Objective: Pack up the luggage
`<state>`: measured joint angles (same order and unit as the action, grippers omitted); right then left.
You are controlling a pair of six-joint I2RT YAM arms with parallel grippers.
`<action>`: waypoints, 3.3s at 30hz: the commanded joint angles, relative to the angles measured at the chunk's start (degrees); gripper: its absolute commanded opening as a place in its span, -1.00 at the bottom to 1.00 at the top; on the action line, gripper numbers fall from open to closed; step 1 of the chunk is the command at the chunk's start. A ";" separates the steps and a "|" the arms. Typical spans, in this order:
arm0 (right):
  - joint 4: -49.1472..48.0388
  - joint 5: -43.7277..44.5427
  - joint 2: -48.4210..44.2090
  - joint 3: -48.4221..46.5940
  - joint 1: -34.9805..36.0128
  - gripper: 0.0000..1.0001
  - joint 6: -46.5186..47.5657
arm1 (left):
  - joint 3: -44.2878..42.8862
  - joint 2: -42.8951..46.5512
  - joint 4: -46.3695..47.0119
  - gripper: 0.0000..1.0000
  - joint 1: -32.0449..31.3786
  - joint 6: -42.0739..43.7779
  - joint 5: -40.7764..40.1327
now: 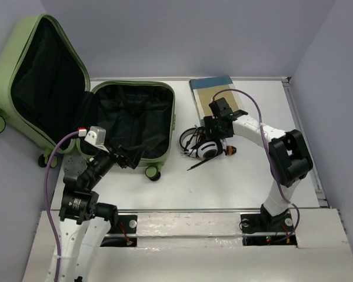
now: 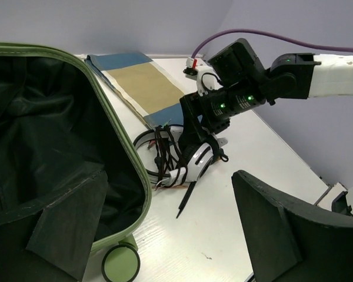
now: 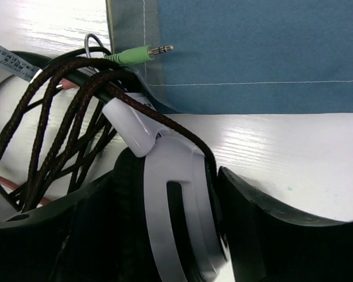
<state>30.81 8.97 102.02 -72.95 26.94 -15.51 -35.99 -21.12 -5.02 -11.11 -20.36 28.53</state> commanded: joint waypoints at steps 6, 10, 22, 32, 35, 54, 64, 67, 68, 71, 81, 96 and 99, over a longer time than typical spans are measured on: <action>0.75 1.13 -0.15 -2.81 1.36 -0.47 0.39 | 0.66 0.47 1.94 0.98 0.74 -0.03 2.05; 0.57 1.57 -3.57 -4.57 1.36 -0.65 -0.57 | 0.66 0.21 2.03 0.98 0.83 -0.03 2.23; 3.12 -6.16 -18.59 -8.00 1.36 -0.81 -2.24 | 0.66 0.21 2.12 0.98 1.27 -0.12 2.49; -4.78 -7.58 -4.68 -26.41 11.02 -0.83 -7.60 | -0.66 1.17 -1.47 0.98 2.32 -0.56 -5.32; -5.31 -6.86 3.42 -36.51 13.92 -0.83 -9.01 | -1.28 2.05 -2.89 0.98 2.85 -0.91 -9.54; -7.42 3.20 -0.03 -29.94 17.99 0.49 -4.27 | -1.10 2.40 -2.45 0.98 3.12 -0.91 -9.29; -7.87 8.79 -33.01 26.17 -4.43 0.75 -10.86 | -0.58 2.58 -1.58 0.98 3.12 -1.17 -7.62; -8.04 7.38 -33.91 29.26 -5.49 0.77 -10.69 | -0.40 2.14 -1.40 0.98 3.12 -1.09 -7.35; -8.04 6.77 -32.60 29.44 -5.49 0.77 -10.07 | -0.49 1.97 -1.49 0.98 3.12 -1.09 -7.35; -8.92 4.13 -29.26 28.22 -6.02 0.78 -9.02 | -0.49 1.70 -1.40 0.98 3.12 -1.17 -7.26; -10.24 2.98 -14.67 19.43 -7.07 0.53 -6.91 | -0.40 1.70 -1.22 0.98 3.12 -1.17 -6.91; -8.14 3.86 -9.12 16.61 -7.60 0.19 -7.96 | -0.49 2.49 -1.22 0.98 2.85 -1.00 -6.83; -8.04 3.68 -9.47 16.70 -7.60 -0.01 -7.96 | -0.49 2.75 -1.40 0.98 2.85 -1.00 -7.00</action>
<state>22.37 12.05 92.84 -53.93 19.88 -23.73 -35.99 -19.07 -8.82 -8.49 -20.95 20.16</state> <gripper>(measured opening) 0.528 0.990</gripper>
